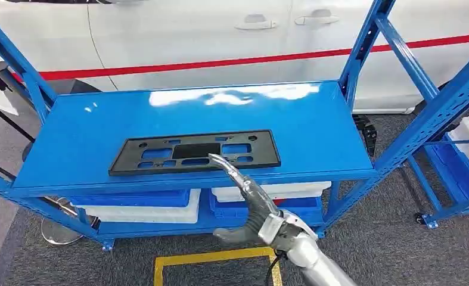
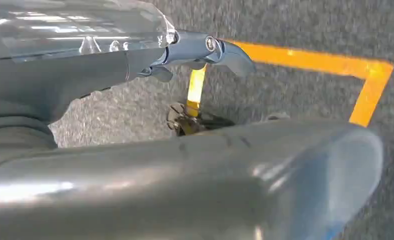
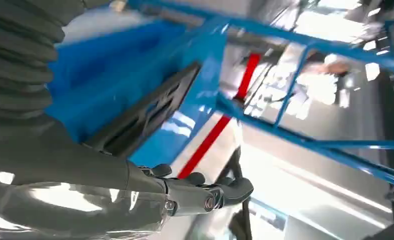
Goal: Take the parts from the cabinet and place them on the table.
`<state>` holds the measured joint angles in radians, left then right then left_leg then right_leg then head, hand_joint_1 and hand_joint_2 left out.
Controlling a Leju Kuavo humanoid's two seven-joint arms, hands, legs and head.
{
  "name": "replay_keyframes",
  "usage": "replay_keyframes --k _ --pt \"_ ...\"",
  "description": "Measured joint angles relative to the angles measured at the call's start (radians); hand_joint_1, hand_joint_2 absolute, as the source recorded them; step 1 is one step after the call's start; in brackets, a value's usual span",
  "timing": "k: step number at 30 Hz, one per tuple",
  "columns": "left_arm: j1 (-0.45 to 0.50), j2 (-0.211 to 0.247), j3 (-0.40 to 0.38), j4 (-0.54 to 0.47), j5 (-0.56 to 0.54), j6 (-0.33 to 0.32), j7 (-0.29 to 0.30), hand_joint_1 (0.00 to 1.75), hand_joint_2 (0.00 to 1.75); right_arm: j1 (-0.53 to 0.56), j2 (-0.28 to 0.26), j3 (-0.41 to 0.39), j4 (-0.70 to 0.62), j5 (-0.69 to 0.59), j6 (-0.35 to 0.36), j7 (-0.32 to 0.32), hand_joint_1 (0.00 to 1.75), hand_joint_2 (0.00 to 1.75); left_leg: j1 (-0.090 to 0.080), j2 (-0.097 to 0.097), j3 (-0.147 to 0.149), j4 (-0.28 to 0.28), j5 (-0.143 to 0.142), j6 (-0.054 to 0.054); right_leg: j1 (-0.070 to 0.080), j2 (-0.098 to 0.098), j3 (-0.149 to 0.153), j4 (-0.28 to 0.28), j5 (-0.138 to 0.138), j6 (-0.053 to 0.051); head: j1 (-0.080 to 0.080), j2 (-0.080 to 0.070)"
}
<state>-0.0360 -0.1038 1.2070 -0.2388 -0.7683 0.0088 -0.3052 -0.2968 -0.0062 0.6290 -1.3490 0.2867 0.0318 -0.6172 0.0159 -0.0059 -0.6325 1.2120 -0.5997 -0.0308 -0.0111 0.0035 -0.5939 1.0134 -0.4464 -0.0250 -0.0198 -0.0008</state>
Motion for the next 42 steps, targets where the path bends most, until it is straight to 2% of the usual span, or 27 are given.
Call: replay_keyframes --k 2,3,4,6,8,10,12,14,16,17,18,19,21,22,23,26,27,29,30,32,33,34,35,37,38,39,42 --pt "0.002 -0.001 0.003 0.0 -0.004 0.0 0.0 0.0 0.0 -0.017 0.015 0.026 0.029 0.024 -0.018 0.0 0.0 1.75 0.0 0.0 -0.07 0.121 -0.027 -0.002 0.006 -0.001 0.001 0.002 -0.003 -0.004 0.0 0.0" --pt "0.003 -0.001 0.004 0.0 -0.006 0.0 0.0 0.0 0.0 -0.023 0.023 0.038 0.041 0.039 -0.03 -0.002 0.0 1.75 0.0 0.0 -0.072 0.112 -0.004 -0.001 0.008 -0.001 0.003 0.003 -0.004 -0.006 0.0 0.0" --pt "0.003 -0.001 0.005 0.0 -0.008 0.0 0.0 0.0 0.0 -0.034 0.031 0.05 0.057 0.059 -0.047 -0.002 0.0 1.75 0.0 0.0 -0.051 0.056 0.041 0.001 0.009 0.0 0.005 0.005 -0.007 -0.006 0.0 0.0" --pt "0.001 0.0 0.006 0.0 -0.011 0.0 -0.001 0.0 0.0 -0.067 0.054 0.079 0.086 0.125 -0.105 0.009 0.0 1.75 -0.001 0.001 0.034 -0.133 0.144 0.01 0.01 0.003 0.011 0.011 -0.014 -0.003 0.0 0.0" --pt "-0.005 0.0 0.01 0.0 -0.019 0.002 -0.003 0.0 0.0 -0.11 0.081 0.115 0.122 0.233 -0.203 0.042 0.0 1.75 -0.007 0.0 0.058 -0.187 0.136 0.02 0.017 0.008 0.006 0.019 -0.018 0.005 0.0 0.0" --pt "-0.007 0.0 0.013 0.0 -0.024 0.002 -0.004 0.0 0.0 -0.153 0.108 0.159 0.17 0.363 -0.312 0.086 0.0 1.75 -0.009 -0.001 0.052 -0.185 0.138 0.027 0.014 0.007 0.004 0.014 -0.013 0.014 0.001 0.0" --pt "-0.007 -0.004 0.014 0.001 -0.029 0.002 -0.004 0.0 0.0 -0.186 0.135 0.195 0.223 0.457 -0.391 0.122 0.0 1.75 0.003 0.002 0.058 -0.2 0.148 0.042 0.016 0.006 0.003 0.019 -0.02 0.024 0.001 0.0" --pt "-0.009 -0.004 0.014 0.001 -0.031 0.003 -0.005 0.0 0.0 -0.213 0.153 0.221 0.265 0.482 -0.424 0.13 0.0 1.75 0.003 0.003 0.059 -0.204 0.151 0.05 0.012 0.002 -0.033 0.101 -0.077 0.036 0.004 0.0" --pt "-0.01 -0.004 0.015 0.001 -0.032 0.003 -0.005 0.0 0.0 -0.225 0.164 0.241 0.307 0.505 -0.447 0.139 0.0 1.75 0.003 0.002 0.057 -0.204 0.152 0.051 0.004 0.002 -0.111 0.265 -0.15 0.045 0.004 0.0" --pt "-0.009 -0.004 0.016 0.001 -0.035 0.004 -0.005 0.0 0.0 -0.229 0.168 0.252 0.329 0.53 -0.464 0.16 0.0 1.75 0.003 0.002 0.057 -0.203 0.151 0.05 0.001 0.002 -0.139 0.316 -0.159 0.048 0.004 0.0" --pt "-0.008 -0.004 0.017 0.001 -0.035 0.006 -0.004 0.0 0.0 -0.237 0.176 0.265 0.36 0.573 -0.494 0.193 0.0 1.75 0.004 0.001 0.058 -0.203 0.151 0.049 -0.002 0.002 -0.143 0.319 -0.143 0.051 0.004 0.0" --pt "-0.009 -0.004 0.019 0.001 -0.036 0.006 -0.003 0.0 0.0 -0.25 0.188 0.277 0.392 0.618 -0.525 0.227 0.0 1.75 0.004 0.001 0.06 -0.202 0.149 0.047 -0.005 0.001 -0.124 0.272 -0.106 0.051 0.004 0.0" --pt "-0.01 -0.005 0.021 0.001 -0.039 0.009 -0.003 0.0 0.0 -0.28 0.222 0.293 0.457 0.708 -0.59 0.303 0.0 1.75 0.005 0.0 0.065 -0.199 0.144 0.039 -0.006 -0.001 -0.038 0.093 -0.011 0.047 0.004 0.0" --pt "-0.01 -0.005 0.021 0.001 -0.042 0.009 -0.003 0.0 0.0 -0.295 0.238 0.3 0.495 0.753 -0.619 0.337 0.0 1.75 0.005 0.0 0.066 -0.198 0.141 0.035 -0.006 -0.001 -0.009 0.026 -0.004 0.042 0.004 0.0" --pt "-0.013 -0.005 0.021 0.001 -0.046 0.009 -0.003 0.0 0.0 -0.314 0.254 0.306 0.531 0.787 -0.642 0.377 0.0 1.75 0.0 0.0 0.062 -0.193 0.139 0.028 0.003 0.0 -0.003 0.014 -0.008 0.037 0.004 0.0" --pt "-0.016 -0.002 0.021 0.001 -0.06 0.005 -0.001 0.0 0.0 -0.351 0.289 0.312 0.639 0.866 -0.651 0.464 0.0 1.75 0.004 0.0 0.066 -0.207 0.145 0.008 0.009 0.002 -0.006 0.015 -0.007 0.019 0.003 0.0" --pt "-0.017 -0.001 0.021 0.001 -0.062 0.003 0.0 0.0 0.0 -0.362 0.298 0.312 0.667 0.88 -0.651 0.48 0.0 1.75 0.004 -0.001 0.067 -0.205 0.14 0.0 0.002 0.001 -0.001 0.002 -0.001 0.01 0.003 0.0" --pt "-0.017 0.002 0.021 0.001 -0.063 0.003 0.0 0.0 0.0 -0.373 0.308 0.312 0.697 0.894 -0.652 0.494 0.0 1.75 0.007 0.001 0.061 -0.188 0.126 -0.002 0.0 -0.001 0.003 -0.004 0.002 0.003 0.003 0.0" --pt "-0.018 0.002 0.021 0.001 -0.065 0.003 0.0 0.0 0.0 -0.384 0.317 0.312 0.722 0.911 -0.654 0.506 0.0 1.75 0.007 0.001 0.038 -0.138 0.093 -0.003 0.0 -0.001 0.003 -0.004 0.002 -0.005 0.002 0.0" --pt "-0.018 0.003 0.021 0.001 -0.073 0.003 0.0 0.0 0.0 -0.392 0.328 0.312 0.772 0.96 -0.664 0.547 0.0 1.75 0.007 0.001 -0.044 0.034 0.015 -0.009 0.004 -0.002 0.003 -0.004 0.0 -0.008 0.002 0.0" --pt "-0.017 0.003 0.021 0.001 -0.074 0.003 0.001 0.0 0.0 -0.392 0.33 0.312 0.793 0.981 -0.667 0.561 0.0 1.75 0.007 0.001 -0.078 0.102 -0.004 -0.011 0.006 -0.003 0.003 -0.003 0.0 -0.009 0.002 0.0" --pt "-0.016 0.003 0.022 0.001 -0.074 0.004 0.002 0.0 0.0 -0.392 0.331 0.312 0.811 0.991 -0.667 0.568 0.0 1.75 0.007 0.001 -0.091 0.12 0.003 -0.011 0.008 -0.003 0.004 -0.002 -0.001 -0.01 0.002 0.0" --pt "-0.015 0.005 0.022 0.001 -0.074 0.005 0.002 0.0 0.0 -0.393 0.333 0.312 0.825 0.997 -0.668 0.576 0.0 1.75 0.007 0.001 -0.08 0.092 0.031 -0.01 0.008 -0.002 0.004 -0.001 -0.002 -0.011 0.002 0.0" --pt "-0.017 0.008 0.022 0.001 -0.08 0.006 0.002 0.0 0.0 -0.399 0.34 0.312 0.847 1.008 -0.668 0.583 0.0 1.75 0.007 0.002 -0.001 -0.08 0.128 -0.005 0.008 0.001 0.008 0.006 -0.008 -0.007 0.002 0.0" --pt "-0.017 0.01 0.022 0.001 -0.08 0.006 0.0 0.0 0.0 -0.402 0.345 0.312 0.856 1.012 -0.666 0.592 0.0 1.75 0.007 0.003 0.038 -0.165 0.158 0.0 0.008 0.002 0.009 0.01 -0.013 -0.002 0.002 0.0" --pt "-0.02 0.011 0.022 0.001 -0.082 0.006 0.0 0.0 0.0 -0.408 0.347 0.312 0.865 1.016 -0.665 0.6 0.0 1.75 0.0 0.002 0.051 -0.186 0.142 0.004 0.016 0.003 0.004 0.017 -0.016 0.003 0.002 0.0" --pt "-0.02 0.012 0.022 0.001 -0.084 0.006 -0.001 0.0 0.0 -0.414 0.348 0.311 0.887 1.025 -0.664 0.611 0.0 1.75 -0.003 -0.001 0.045 -0.185 0.145 0.02 0.013 0.002 0.003 0.012 -0.012 0.014 0.004 0.0"
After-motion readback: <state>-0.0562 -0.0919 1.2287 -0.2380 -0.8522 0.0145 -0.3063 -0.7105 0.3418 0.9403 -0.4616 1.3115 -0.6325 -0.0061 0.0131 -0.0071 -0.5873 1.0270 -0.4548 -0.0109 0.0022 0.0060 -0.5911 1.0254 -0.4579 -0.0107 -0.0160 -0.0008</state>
